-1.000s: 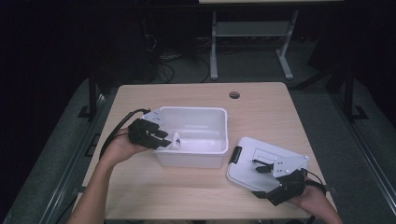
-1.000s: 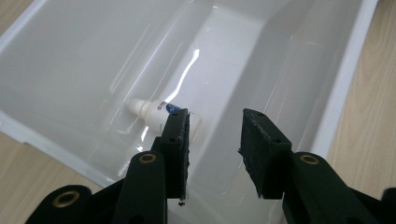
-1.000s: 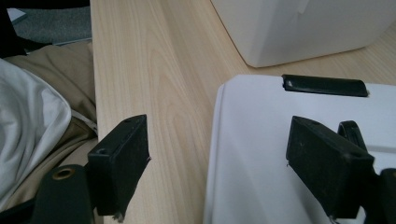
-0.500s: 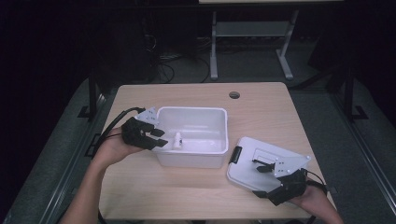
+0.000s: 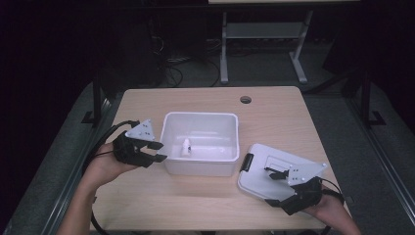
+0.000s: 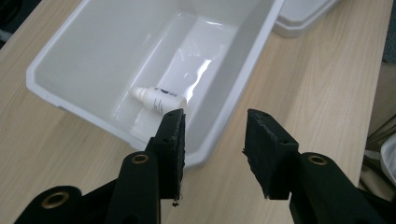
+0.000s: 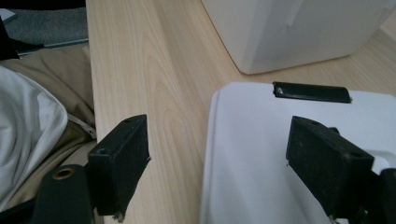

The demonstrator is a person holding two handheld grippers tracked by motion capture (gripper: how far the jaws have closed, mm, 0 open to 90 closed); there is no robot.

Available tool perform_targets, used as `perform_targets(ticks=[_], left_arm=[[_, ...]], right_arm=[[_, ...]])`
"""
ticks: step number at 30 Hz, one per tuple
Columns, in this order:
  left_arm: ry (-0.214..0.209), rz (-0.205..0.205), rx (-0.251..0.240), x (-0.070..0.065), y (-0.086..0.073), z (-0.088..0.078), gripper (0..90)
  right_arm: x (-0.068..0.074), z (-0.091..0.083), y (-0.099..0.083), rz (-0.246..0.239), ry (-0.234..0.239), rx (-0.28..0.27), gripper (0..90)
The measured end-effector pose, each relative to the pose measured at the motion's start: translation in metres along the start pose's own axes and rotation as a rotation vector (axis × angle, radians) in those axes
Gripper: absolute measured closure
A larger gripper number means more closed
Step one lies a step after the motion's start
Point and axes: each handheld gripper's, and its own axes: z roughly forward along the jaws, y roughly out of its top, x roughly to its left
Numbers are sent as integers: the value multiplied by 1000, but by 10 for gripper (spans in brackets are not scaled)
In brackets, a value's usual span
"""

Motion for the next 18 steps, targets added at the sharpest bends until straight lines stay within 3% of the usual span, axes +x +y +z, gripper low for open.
perform_targets(ticks=[7,18], left_arm=[[13,-7,-7,-12,-14,-5,563],[9,-29,-31,-28,-36,0,534]], right_arm=[[0,-2,7,-12,-7,9,210],[-6,-11,14,-8,-25,15,221]])
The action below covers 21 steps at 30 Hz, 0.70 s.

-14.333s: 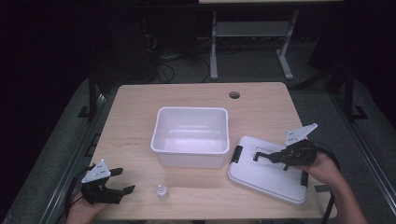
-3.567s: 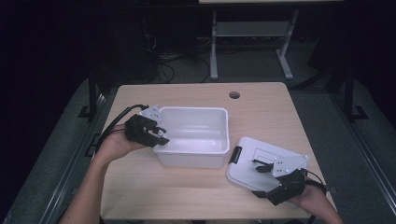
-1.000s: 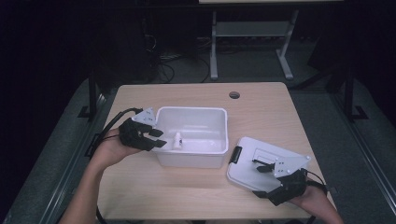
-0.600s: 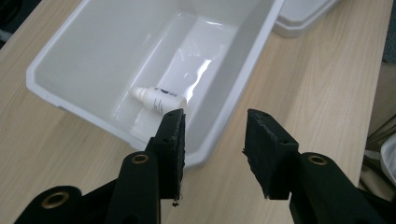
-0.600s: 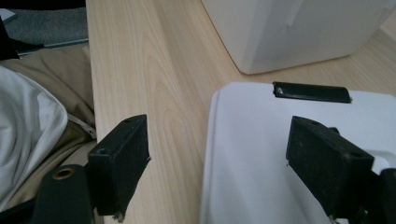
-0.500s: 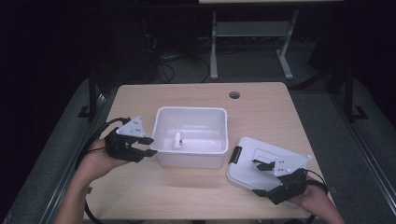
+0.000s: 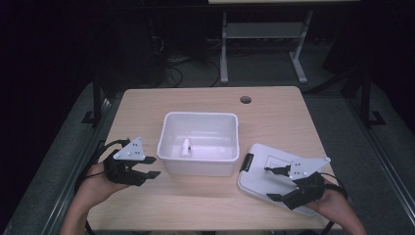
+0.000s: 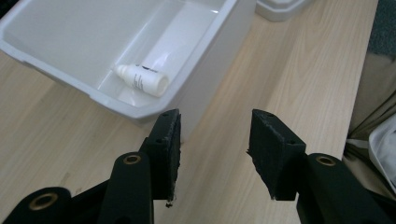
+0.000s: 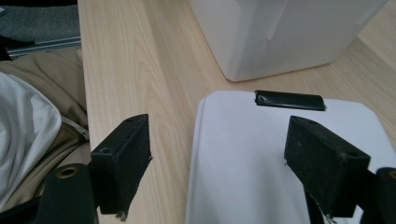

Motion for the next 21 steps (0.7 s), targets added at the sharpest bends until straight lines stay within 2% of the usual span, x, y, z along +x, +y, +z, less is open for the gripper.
perform_targets(ticks=[12,21], left_arm=[[5,-19,-22,-11,-24,10,471],[9,-19,-13,-17,-37,18,432]], right_arm=[[-12,-6,3,15,-19,24,226],[-28,-8,1,54,-40,60,262]])
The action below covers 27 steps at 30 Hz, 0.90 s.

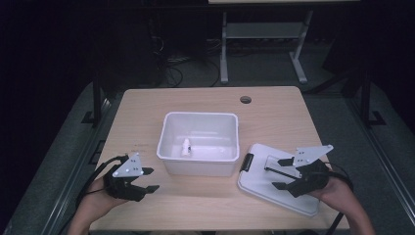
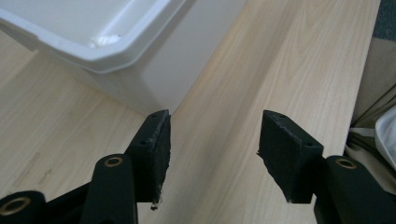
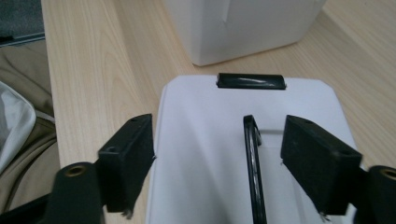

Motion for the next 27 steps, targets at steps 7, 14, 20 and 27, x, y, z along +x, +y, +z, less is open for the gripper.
perform_targets(ticks=[7,14,20,27], left_arm=[[-14,-11,-12,-4,-9,7,412],[-23,-18,-34,-7,-16,12,405],[-39,-15,-44,-9,-18,15,396],[-41,-15,-44,-9,-20,15,392]], right_arm=[[-11,3,-6,43,-5,30,355],[-18,7,-14,72,-18,73,499],[-23,13,-20,96,-14,100,602],[-29,18,-23,103,-13,121,762]])
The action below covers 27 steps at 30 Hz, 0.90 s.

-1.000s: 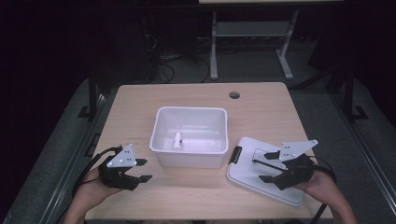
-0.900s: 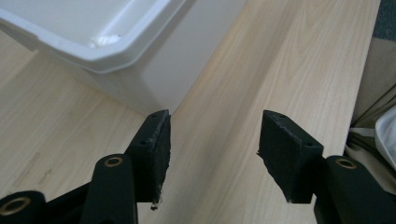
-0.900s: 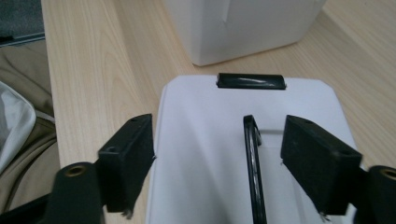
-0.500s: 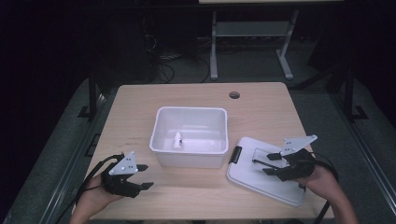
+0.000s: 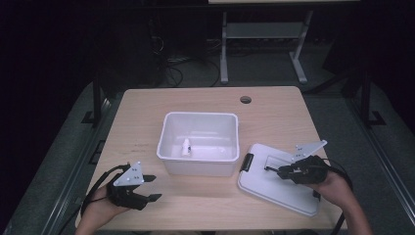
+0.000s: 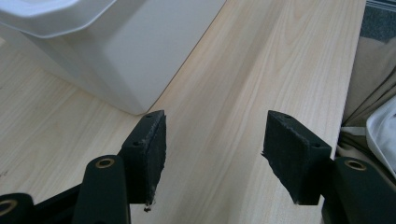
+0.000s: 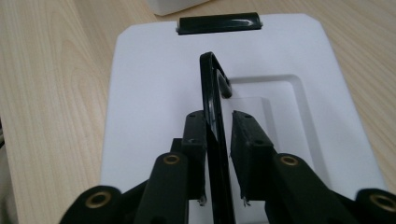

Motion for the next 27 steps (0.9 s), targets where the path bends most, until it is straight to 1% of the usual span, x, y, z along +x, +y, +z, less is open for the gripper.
perform_targets(ticks=[1,2,7,9,12,14,19,21,24,27], left_arm=[[-8,-7,-5,0,-1,0,391],[-15,-4,-3,1,-2,0,388],[-13,-16,-6,2,-6,2,388],[-15,-16,-2,2,-7,1,388],[-20,-26,-4,3,-8,2,384],[-16,-19,3,4,-8,2,384],[-15,-22,-3,3,-8,2,384],[-15,-15,0,3,-8,2,384],[-17,-15,-11,3,-7,1,385],[-18,-19,-15,4,-8,0,384]], right_arm=[[-1,0,0,-2,1,3,785],[-2,-1,1,-8,-2,5,787],[-6,-3,3,-20,-11,8,811],[-9,-3,2,-19,-2,2,818],[-11,-3,1,-12,8,-6,828],[-12,-3,1,-15,12,-9,837],[-12,-4,0,-23,20,-13,839],[-12,-5,0,-25,25,-17,840],[-12,-7,1,-25,26,-25,840],[-12,-11,3,-39,16,-19,840]])
